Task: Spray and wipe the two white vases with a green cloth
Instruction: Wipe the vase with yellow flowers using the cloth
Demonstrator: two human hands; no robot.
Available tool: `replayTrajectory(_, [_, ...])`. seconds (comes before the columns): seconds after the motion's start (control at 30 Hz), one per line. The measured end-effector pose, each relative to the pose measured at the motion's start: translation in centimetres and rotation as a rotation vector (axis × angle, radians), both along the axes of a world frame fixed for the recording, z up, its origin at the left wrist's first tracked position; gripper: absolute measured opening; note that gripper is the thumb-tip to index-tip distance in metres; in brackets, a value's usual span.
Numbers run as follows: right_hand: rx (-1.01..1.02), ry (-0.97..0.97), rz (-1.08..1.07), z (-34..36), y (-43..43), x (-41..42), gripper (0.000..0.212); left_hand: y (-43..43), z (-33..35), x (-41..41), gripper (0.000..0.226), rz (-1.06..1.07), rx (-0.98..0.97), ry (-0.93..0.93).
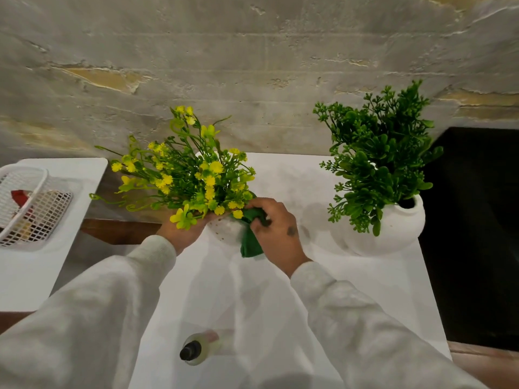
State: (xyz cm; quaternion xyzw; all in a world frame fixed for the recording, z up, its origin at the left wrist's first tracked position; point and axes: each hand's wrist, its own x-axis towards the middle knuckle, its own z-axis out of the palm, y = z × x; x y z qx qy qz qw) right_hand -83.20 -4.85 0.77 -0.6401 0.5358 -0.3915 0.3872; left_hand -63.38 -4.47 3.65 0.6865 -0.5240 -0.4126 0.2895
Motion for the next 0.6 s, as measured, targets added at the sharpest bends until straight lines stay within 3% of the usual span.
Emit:
replayTrajectory(0.07, [0.065,-0.078,-0.038,-1.2,0.6,-0.6,0.039,0.0,0.6,0.1,0.074,0.054,0.048,0.021])
replayTrajectory(0.2, [0.271,-0.123,-0.110,-1.7,-0.1,-0.8,0.035,0.1,-0.8,0.5,0.082,0.021,0.032,-0.001])
replayTrajectory(0.3, [0.207,-0.174,-0.067,0.1,-1.5,0.0,0.036,0.3,-1.8,1.2,0.105,0.147,0.083,-0.032])
replayTrajectory(0.43, [0.106,-0.031,0.021,1.3,-3.6,0.5,0.029,-0.4,-1.5,1.7,0.071,-0.116,-0.023,-0.067])
replayTrajectory(0.53, [0.253,-0.027,0.003,0.6,-5.0,-0.1,0.030,-1.0,-3.0,2.2,0.047,-0.137,-0.036,-0.064])
replayTrajectory(0.6, [0.388,0.005,0.010,-0.8,-5.0,-0.5,0.033,-1.2,-3.8,2.5,0.045,-0.137,-0.065,-0.092])
